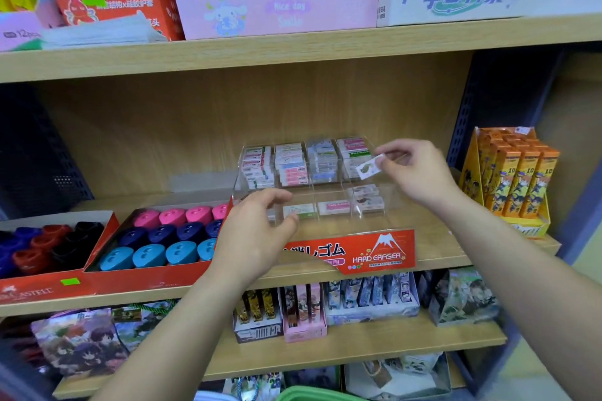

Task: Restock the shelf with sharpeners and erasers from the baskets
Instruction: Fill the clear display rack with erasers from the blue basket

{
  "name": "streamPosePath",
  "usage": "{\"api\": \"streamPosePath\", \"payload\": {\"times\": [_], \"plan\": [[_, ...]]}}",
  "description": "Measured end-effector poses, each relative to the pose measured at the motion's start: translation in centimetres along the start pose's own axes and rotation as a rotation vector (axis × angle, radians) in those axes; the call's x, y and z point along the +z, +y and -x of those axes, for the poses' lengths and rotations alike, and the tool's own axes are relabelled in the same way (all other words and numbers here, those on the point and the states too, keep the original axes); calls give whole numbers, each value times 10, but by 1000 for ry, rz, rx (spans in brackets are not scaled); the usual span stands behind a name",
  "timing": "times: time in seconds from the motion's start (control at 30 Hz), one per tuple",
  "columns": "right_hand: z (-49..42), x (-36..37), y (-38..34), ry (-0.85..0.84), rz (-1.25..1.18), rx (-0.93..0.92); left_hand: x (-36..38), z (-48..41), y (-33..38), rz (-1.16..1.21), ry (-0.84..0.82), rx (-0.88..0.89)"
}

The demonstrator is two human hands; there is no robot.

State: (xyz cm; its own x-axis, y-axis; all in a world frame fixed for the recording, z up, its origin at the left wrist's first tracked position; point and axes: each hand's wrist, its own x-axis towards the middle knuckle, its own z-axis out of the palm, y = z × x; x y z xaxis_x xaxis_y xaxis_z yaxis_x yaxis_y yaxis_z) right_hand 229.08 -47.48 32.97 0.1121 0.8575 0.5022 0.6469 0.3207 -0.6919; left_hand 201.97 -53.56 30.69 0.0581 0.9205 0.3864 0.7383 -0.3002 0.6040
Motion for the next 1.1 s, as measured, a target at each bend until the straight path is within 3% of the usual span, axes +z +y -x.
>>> {"api": "streamPosePath", "payload": {"times": [0.2,0.37,0.57,0.8,0.93,1.1], "plan": [[-42,21,23,-115,280,39,5,-20,-13,-343,-75,69],[-59,38,32,-155,415,93,7,-25,-20,-371,-61,58],[-57,45,34,-182,698,-21,12,-24,-27,-370,-44,63],[-38,41,27,5,595,-52,11,-22,-31,-320,-40,115],[-19,38,2,-1,543,-80,1,-11,-30,-167,-54,115],[32,48,-56,-127,395,-140,-27,34,-33,-121,-14,108]]}}
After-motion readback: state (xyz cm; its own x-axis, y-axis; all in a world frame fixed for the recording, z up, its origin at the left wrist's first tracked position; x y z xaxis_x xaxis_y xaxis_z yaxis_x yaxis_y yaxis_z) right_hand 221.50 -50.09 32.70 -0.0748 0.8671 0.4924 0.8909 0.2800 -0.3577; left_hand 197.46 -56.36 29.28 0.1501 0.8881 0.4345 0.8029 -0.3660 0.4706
